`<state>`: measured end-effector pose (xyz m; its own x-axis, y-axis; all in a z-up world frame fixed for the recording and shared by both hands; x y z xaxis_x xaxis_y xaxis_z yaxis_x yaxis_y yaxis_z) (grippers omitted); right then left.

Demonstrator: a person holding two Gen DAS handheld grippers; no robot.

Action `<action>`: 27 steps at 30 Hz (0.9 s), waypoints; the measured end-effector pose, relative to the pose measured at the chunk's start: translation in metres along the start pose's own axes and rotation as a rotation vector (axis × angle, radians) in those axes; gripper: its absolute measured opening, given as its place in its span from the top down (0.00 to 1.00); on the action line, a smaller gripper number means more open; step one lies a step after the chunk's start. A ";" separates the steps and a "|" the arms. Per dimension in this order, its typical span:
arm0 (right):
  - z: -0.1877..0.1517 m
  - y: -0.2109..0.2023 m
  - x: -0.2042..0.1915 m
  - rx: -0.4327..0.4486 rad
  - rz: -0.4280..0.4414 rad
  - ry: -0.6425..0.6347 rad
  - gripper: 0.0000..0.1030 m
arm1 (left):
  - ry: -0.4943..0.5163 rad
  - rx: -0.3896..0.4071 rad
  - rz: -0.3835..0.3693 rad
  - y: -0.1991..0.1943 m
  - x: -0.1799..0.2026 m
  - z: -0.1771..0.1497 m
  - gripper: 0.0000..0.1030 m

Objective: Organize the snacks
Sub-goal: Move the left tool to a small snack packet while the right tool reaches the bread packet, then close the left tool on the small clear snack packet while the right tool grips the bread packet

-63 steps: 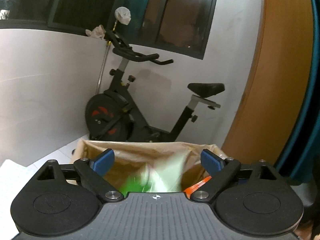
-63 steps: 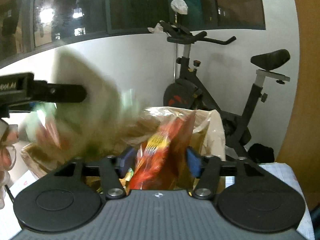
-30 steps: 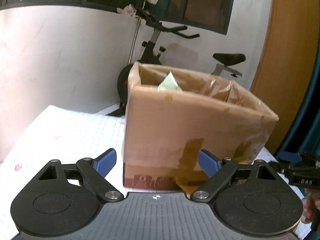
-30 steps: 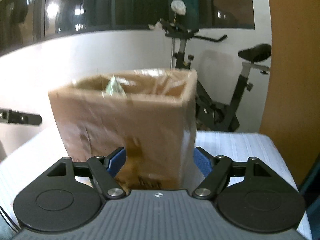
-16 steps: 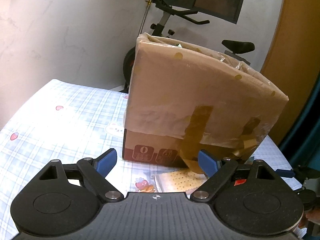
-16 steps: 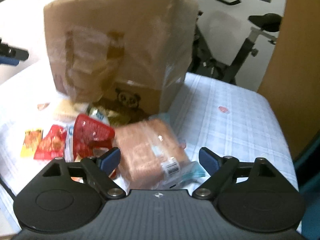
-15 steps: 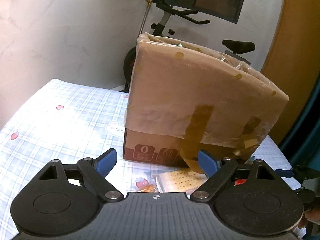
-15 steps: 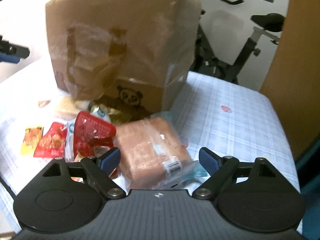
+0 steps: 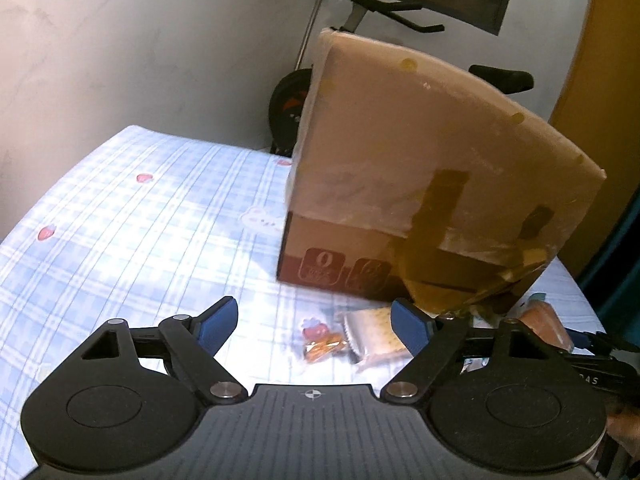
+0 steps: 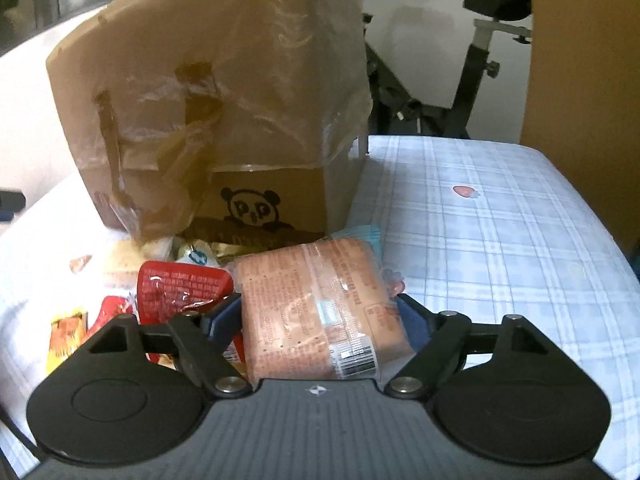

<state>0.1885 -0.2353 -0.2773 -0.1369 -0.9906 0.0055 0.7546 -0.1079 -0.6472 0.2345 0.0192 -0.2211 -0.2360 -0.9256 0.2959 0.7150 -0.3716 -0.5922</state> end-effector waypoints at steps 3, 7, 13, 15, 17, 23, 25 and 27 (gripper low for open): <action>-0.002 -0.003 -0.001 0.031 -0.013 0.014 0.21 | 0.009 -0.011 0.005 0.003 -0.001 -0.004 0.19; -0.003 -0.006 0.000 0.054 -0.014 0.035 0.21 | 0.029 -0.031 0.005 0.006 -0.002 -0.011 0.22; -0.009 -0.011 0.001 0.099 -0.021 0.051 0.22 | 0.044 -0.085 0.020 0.014 -0.006 -0.029 0.27; -0.009 -0.012 0.000 0.105 -0.025 0.047 0.22 | 0.052 -0.096 0.020 0.016 -0.005 -0.034 0.32; -0.009 -0.012 -0.001 0.108 -0.025 0.047 0.22 | 0.053 -0.109 0.008 0.019 -0.001 -0.039 0.36; -0.010 -0.012 0.000 0.110 -0.018 0.049 0.22 | 0.089 -0.164 -0.042 0.026 0.032 -0.060 0.36; -0.010 -0.012 0.000 0.111 -0.014 0.054 0.22 | 0.136 -0.166 -0.009 0.026 0.038 -0.066 0.36; -0.010 -0.012 0.000 0.112 -0.012 0.057 0.22 | 0.147 -0.160 0.016 0.027 0.035 -0.065 0.37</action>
<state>0.1728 -0.2332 -0.2769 -0.1799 -0.9831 -0.0328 0.8190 -0.1313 -0.5585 0.2023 -0.0281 -0.2750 -0.3274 -0.9275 0.1803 0.6088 -0.3530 -0.7105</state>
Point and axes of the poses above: each gripper's, at about its wrist camera, not at the fingertips, and y roughly the way its jaws point, x to its right, z to its top, the point moved 10 cm from there along y, roughly the way its jaws point, and after that the axes turned 8 degrees about -z, right-handed, at the moved point
